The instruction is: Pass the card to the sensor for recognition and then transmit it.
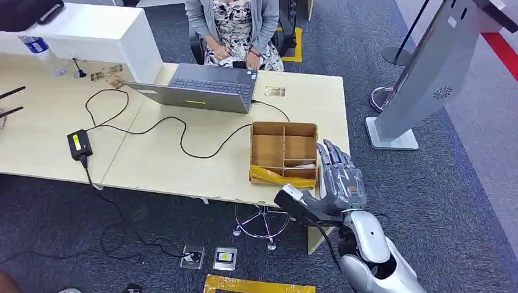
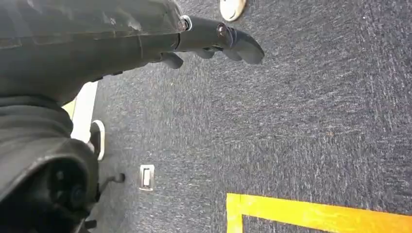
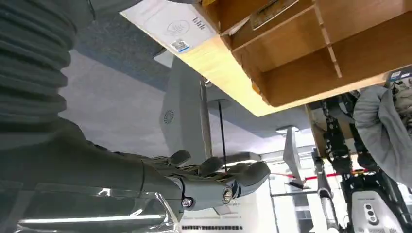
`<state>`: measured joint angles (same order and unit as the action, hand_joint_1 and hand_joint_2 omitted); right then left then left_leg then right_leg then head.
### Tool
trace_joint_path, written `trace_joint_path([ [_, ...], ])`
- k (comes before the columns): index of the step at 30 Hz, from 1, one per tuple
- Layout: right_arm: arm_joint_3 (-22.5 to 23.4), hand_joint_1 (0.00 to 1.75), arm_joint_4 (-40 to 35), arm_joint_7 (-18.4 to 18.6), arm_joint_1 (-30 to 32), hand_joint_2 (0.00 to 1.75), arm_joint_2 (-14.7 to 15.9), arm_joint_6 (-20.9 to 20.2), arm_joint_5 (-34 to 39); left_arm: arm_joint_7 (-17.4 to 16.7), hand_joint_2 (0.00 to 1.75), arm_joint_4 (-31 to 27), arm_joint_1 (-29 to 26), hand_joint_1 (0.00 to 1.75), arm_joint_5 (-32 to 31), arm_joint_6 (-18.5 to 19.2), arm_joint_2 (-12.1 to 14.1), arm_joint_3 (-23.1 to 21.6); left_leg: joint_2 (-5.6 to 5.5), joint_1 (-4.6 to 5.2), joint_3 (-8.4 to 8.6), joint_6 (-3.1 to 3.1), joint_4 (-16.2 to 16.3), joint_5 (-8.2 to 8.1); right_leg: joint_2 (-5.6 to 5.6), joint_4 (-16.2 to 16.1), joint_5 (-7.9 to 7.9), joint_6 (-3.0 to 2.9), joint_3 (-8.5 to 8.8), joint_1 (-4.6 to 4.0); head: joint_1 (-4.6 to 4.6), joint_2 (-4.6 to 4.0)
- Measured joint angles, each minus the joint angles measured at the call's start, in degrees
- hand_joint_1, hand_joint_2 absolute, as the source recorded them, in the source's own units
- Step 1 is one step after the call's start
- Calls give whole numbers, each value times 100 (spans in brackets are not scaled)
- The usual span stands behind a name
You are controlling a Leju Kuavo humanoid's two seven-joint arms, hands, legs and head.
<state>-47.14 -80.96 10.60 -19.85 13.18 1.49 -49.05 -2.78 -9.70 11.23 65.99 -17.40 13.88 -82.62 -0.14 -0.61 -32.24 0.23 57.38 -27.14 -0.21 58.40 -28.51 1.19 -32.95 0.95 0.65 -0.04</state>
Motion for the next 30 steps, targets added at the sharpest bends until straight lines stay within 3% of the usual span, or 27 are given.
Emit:
trace_joint_path([
  [14, -33, 0, 534, 0, -72, 175, -322, 41, -4, 74, 0, 0, 6, 0, 20, 2, -11, 0, 0, 0, 0, 0, 0, 0, -2, 0, 0, 0, 0, 0, 0, 0],
  [20, -33, 0, 649, -114, -95, 175, -459, 31, -79, 52, 0, 0, 3, 0, 444, 20, -9, 96, 0, -1, 0, 0, 0, 0, -2, 0, 0, 0, 0, -1, 0, 0],
  [30, 11, 0, 1329, -256, -329, 175, -739, 197, -216, -4, 0, 2, 1, 0, 420, 175, 153, 234, 0, -3, 0, 0, 0, 0, -2, 1, 0, 0, 1, -3, -4, 0],
])
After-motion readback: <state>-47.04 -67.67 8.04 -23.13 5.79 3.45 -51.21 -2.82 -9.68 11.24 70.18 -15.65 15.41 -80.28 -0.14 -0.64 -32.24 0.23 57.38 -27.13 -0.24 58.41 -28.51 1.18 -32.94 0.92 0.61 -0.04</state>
